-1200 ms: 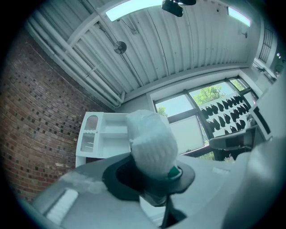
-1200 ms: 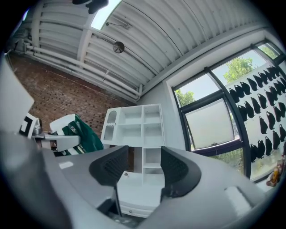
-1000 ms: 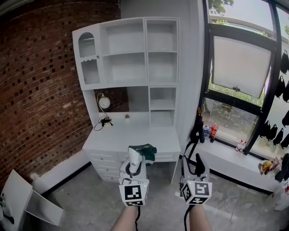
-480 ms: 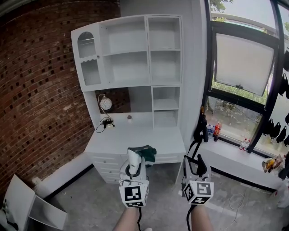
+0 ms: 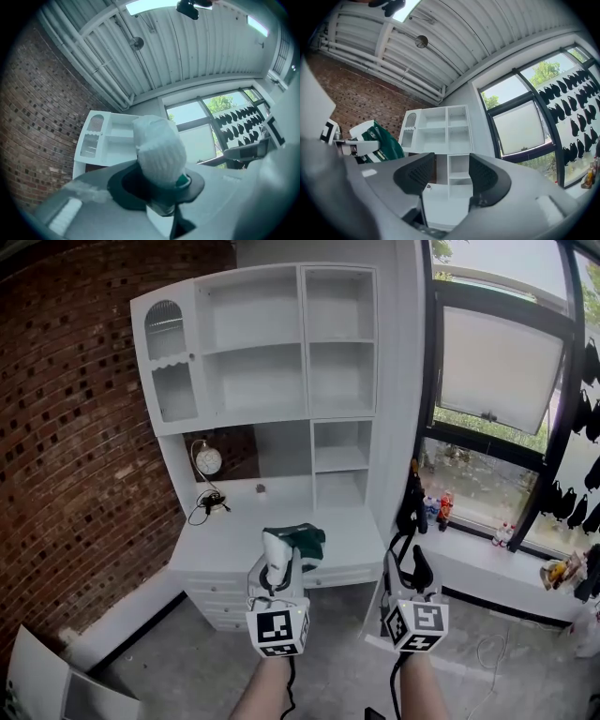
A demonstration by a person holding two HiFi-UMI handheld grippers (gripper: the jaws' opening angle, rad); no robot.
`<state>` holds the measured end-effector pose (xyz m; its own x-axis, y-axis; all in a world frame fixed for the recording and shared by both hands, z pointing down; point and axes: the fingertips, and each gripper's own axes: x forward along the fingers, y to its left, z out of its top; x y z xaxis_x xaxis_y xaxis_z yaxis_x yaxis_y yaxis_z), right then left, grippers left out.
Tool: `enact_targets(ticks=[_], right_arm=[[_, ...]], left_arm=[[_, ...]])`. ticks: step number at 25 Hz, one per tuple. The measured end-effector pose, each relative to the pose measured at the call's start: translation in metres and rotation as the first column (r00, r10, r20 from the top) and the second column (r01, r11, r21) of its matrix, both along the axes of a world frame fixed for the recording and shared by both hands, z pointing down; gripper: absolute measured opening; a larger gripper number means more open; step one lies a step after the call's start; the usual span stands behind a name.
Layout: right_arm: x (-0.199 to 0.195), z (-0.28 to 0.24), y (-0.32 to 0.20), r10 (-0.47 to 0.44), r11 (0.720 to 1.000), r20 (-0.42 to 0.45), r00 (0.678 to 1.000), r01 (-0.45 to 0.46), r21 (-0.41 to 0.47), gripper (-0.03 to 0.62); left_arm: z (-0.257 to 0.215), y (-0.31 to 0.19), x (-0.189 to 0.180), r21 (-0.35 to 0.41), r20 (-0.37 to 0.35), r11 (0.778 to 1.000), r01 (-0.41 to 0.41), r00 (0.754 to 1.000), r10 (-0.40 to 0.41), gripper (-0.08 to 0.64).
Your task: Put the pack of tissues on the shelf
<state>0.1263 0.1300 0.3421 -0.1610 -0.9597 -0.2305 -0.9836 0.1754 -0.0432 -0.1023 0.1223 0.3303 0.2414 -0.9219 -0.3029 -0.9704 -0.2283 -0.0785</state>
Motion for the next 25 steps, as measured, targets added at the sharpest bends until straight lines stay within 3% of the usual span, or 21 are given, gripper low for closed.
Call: enact_targets(ticks=[12,25], right_arm=[[-0.005,0.018,-0.047,0.032,0.999,-0.012,0.999,-0.032,-0.04,0.224],[0.022,0.01,-0.146,-0.036,0.999,0.007,0.999,0.036,-0.024,0.224]], left_arm=[[0.012,-0.055,-0.006,-0.019,-0.008,0.999,-0.043,0.999,0.042,0.098],[0.002,-0.137,0.01,0.004,-0.023,0.999,0.045,0.999,-0.045,0.098]])
